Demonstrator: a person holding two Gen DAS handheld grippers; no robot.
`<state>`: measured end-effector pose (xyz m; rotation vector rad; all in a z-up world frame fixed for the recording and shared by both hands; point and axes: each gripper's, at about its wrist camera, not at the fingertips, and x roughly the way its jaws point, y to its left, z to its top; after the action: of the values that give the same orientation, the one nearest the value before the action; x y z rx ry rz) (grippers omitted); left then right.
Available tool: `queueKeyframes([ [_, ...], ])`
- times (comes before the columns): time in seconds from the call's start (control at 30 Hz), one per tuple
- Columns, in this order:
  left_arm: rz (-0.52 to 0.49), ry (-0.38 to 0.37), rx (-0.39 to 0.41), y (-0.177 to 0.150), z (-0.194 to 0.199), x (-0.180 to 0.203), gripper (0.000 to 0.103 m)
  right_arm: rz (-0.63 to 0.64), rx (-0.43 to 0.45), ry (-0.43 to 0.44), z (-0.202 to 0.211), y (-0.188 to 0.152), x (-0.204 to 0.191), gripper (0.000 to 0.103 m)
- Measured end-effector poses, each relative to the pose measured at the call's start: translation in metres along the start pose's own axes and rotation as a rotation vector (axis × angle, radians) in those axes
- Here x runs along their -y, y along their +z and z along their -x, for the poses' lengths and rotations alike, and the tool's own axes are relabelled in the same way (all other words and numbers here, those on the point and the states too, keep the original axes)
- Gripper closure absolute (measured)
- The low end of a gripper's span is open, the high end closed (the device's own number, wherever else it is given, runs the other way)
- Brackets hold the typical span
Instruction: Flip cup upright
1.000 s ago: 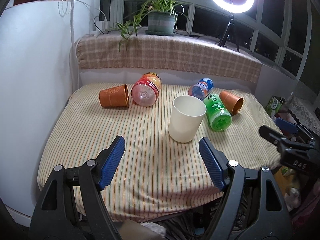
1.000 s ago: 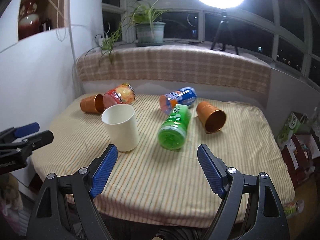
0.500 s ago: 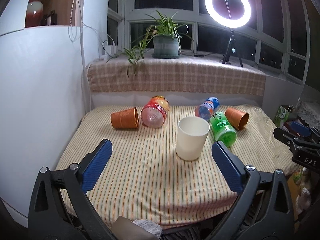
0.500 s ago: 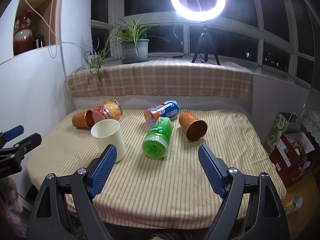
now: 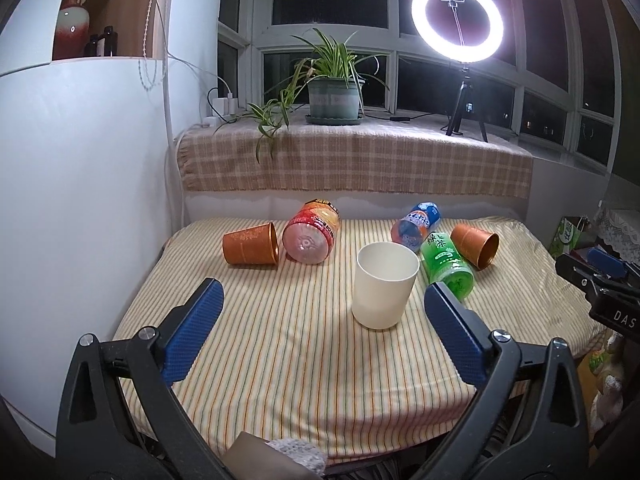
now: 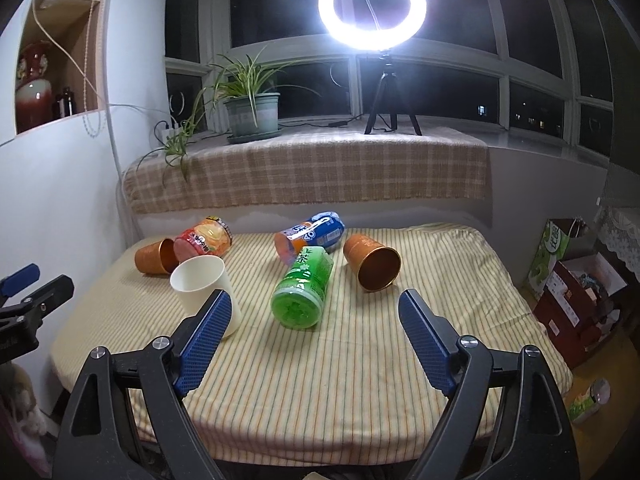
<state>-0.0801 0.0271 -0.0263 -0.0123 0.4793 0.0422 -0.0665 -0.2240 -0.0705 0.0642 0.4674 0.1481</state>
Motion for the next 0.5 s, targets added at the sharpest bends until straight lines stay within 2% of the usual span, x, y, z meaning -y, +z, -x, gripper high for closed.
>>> queueKeyframes([
  [0.5,-0.010,-0.005,-0.015,-0.0026,-0.0022,0.0029,0.001,-0.013,-0.016,0.003,-0.0018,-0.0045,0.0020,0.017],
])
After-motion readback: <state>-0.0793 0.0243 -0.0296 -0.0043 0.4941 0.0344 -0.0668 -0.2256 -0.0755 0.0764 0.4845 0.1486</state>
